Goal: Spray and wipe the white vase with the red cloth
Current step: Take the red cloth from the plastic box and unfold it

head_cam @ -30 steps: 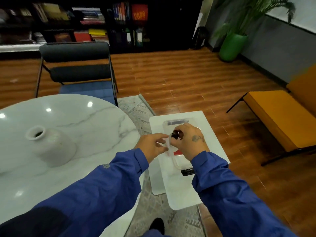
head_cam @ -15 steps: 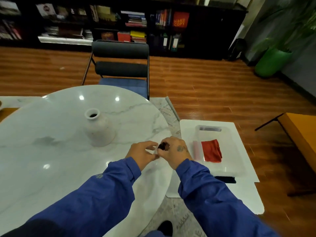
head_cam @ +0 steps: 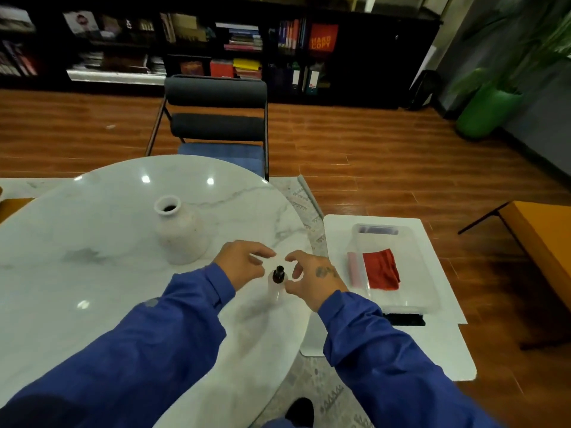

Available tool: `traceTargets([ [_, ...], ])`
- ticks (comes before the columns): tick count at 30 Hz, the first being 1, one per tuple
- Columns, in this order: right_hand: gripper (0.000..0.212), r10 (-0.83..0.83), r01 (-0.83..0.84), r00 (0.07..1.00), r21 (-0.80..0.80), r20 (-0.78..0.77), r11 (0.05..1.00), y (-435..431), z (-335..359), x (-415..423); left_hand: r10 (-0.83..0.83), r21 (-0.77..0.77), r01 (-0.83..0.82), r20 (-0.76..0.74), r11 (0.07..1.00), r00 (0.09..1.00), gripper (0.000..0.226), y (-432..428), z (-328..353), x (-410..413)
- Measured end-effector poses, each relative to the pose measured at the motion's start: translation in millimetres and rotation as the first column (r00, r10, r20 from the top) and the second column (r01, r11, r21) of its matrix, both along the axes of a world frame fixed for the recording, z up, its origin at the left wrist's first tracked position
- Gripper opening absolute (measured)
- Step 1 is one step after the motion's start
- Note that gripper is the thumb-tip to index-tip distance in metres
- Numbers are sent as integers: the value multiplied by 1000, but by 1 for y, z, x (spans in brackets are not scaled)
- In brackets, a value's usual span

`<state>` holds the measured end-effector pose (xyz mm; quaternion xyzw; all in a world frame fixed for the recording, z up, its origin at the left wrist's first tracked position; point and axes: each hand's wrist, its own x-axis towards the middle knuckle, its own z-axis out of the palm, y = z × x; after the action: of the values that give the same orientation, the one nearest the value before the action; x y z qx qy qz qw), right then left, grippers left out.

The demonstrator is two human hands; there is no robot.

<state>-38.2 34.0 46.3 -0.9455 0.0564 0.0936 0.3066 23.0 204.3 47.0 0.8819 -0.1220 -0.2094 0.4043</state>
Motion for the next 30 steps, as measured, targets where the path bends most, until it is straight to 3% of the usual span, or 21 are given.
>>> traceTargets([
  [8, 30, -227, 230, 968, -18, 106, 973, -79, 6, 14, -46, -92, 58, 131, 994, 990, 28, -75, 51, 11],
  [15, 27, -412, 415, 910, -128, 52, 901, -173, -12, 17, -89, -125, 90, 13, 988, 996, 32, -176, 24, -6],
  [25, 29, -280, 222, 945, -298, -168, 928, -232, -98, 42, 28, 47, -17, -265, 999, 964, 60, -237, -53, 4],
  [30, 40, -158, 68, 938, -285, -308, 956, -239, -129, 72, 96, -49, -134, -463, 990, 881, 70, -253, -68, 9],
])
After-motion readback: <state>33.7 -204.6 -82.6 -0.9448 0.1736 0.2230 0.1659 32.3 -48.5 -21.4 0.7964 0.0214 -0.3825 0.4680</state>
